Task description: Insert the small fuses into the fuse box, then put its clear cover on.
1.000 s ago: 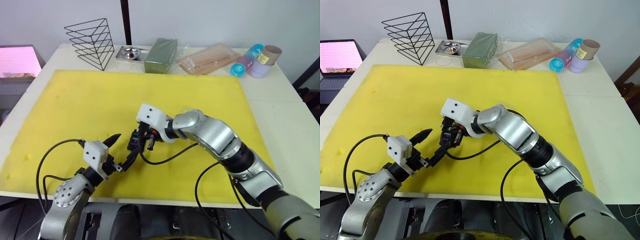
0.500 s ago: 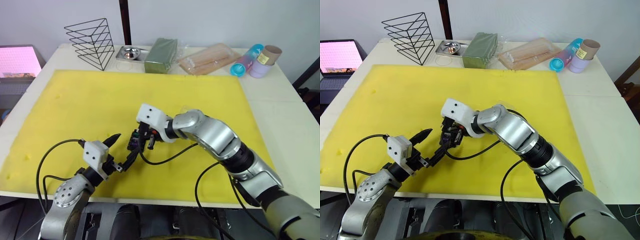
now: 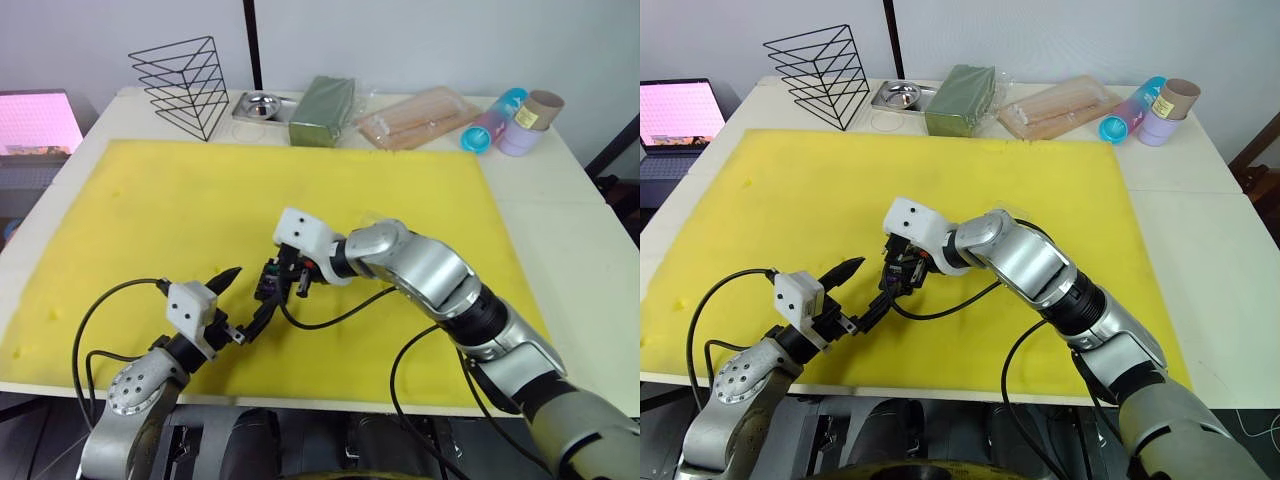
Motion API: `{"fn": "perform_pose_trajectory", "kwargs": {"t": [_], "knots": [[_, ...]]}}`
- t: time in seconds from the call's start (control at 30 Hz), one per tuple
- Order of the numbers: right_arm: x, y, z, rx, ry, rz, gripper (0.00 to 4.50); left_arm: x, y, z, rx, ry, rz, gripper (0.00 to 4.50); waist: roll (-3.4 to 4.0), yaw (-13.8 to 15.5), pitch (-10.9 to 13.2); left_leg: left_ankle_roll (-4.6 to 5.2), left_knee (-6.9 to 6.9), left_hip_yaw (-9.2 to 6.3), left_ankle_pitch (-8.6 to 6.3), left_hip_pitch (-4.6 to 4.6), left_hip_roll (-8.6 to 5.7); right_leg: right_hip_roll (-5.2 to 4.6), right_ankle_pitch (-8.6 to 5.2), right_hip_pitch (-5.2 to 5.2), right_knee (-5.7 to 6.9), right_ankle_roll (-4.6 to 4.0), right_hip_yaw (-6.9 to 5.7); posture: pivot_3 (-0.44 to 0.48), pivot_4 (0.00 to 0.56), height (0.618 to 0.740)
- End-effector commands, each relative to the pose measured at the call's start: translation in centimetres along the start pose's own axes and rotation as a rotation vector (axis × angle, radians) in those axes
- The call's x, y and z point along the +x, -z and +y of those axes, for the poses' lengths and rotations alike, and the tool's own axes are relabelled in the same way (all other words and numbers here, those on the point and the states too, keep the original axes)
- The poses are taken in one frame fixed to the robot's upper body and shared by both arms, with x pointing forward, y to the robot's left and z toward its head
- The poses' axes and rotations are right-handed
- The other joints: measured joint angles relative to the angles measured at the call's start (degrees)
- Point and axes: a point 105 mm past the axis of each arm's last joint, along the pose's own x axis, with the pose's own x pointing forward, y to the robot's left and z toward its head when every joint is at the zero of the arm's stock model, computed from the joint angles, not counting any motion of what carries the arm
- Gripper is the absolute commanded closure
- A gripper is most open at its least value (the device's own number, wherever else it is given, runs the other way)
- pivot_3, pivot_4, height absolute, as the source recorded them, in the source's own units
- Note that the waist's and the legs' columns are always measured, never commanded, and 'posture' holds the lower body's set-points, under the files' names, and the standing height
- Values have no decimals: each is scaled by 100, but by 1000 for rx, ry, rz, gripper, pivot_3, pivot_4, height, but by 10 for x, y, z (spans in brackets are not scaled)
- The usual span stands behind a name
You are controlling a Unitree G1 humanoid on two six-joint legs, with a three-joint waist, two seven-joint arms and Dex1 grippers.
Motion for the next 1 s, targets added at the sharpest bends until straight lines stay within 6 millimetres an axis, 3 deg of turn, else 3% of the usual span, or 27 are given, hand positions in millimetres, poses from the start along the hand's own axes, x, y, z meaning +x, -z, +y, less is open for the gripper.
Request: {"fn": "perform_pose_trajectory", "kwargs": {"t": [0.03, 0.43, 0.57, 1.0], "knots": [[-11, -16, -3, -41, 7, -71, 3788, 2, -11, -3, 34, 14, -45, 0, 0, 0, 0, 0, 0, 0, 0, 0, 0, 0, 0, 0, 0, 0, 0, 0, 150, 740], [-17, -24, -4, -45, 10, -122, 3788, 3, -11, -5, 33, 25, -49, 0, 0, 0, 0, 0, 0, 0, 0, 0, 0, 0, 0, 0, 0, 0, 0, 0, 150, 740], [-15, -22, -3, -40, 5, -127, 4465, 3, -11, -5, 34, 25, -50, 0, 0, 1, 0, 0, 0, 0, 0, 0, 0, 0, 0, 0, 0, 0, 0, 0, 150, 740], [-5, -15, -1, -23, -1, -114, 4465, 2, -12, -5, 38, 24, -47, 0, 0, 1, 0, 0, 0, 1, 0, 0, 0, 0, 0, 0, 0, 0, 0, 0, 150, 740]]}}
